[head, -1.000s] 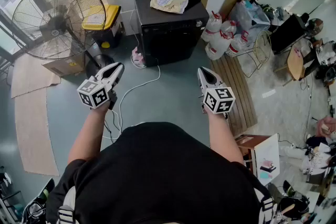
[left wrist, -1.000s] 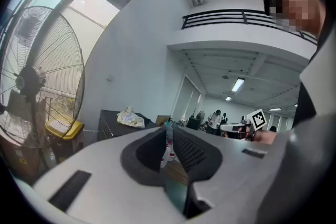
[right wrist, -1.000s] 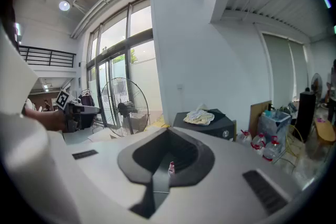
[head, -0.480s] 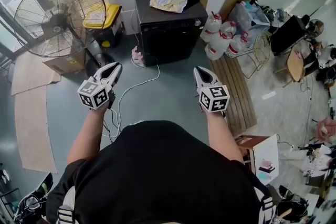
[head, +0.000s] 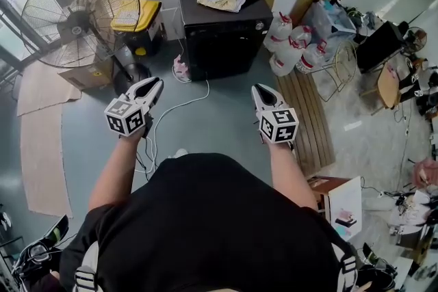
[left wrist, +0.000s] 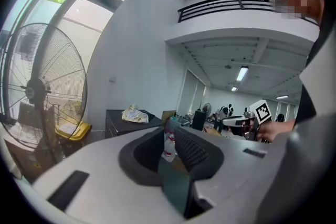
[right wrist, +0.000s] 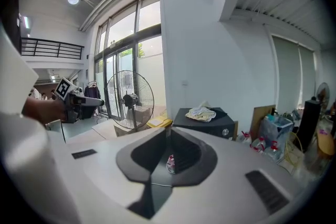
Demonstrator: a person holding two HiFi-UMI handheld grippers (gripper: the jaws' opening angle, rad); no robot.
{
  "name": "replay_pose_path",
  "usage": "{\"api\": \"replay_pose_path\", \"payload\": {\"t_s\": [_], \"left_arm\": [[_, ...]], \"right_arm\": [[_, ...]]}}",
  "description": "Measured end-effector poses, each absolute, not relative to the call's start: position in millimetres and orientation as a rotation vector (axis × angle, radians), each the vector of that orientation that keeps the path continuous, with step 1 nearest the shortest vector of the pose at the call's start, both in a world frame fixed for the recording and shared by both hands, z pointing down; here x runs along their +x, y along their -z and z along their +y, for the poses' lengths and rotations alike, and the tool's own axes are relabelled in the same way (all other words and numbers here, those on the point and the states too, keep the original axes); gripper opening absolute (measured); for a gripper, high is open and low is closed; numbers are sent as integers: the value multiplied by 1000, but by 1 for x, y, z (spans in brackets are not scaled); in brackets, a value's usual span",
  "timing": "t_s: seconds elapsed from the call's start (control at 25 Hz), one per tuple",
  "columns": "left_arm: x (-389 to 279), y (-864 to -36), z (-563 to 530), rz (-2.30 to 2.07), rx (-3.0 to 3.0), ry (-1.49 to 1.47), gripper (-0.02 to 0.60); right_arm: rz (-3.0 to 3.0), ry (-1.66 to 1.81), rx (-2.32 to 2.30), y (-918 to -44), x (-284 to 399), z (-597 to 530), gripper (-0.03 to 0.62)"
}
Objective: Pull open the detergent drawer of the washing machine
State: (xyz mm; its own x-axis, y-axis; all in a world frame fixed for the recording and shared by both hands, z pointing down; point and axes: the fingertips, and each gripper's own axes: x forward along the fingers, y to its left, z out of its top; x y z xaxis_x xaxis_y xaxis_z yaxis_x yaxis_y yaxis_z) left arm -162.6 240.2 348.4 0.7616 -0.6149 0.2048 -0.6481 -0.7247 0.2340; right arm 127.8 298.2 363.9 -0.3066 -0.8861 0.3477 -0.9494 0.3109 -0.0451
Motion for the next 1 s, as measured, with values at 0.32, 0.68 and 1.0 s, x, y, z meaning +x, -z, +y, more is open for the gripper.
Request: {"api": "replay_pose_path", "payload": {"t_s": [0.32, 0.68, 1.0], "left_arm": [[-145, -364, 232, -909, 2682, -232, 144], [-149, -383, 182, -900, 2649, -239, 190], [-167, -391, 121, -868, 2637, -250, 190]], "right_arm": [[-2329, -405, 1668, -379, 135, 278, 122], [-2313, -429, 1615, -395, 125, 228, 166], [-2295, -448, 1626, -393, 105, 167, 169]]}}
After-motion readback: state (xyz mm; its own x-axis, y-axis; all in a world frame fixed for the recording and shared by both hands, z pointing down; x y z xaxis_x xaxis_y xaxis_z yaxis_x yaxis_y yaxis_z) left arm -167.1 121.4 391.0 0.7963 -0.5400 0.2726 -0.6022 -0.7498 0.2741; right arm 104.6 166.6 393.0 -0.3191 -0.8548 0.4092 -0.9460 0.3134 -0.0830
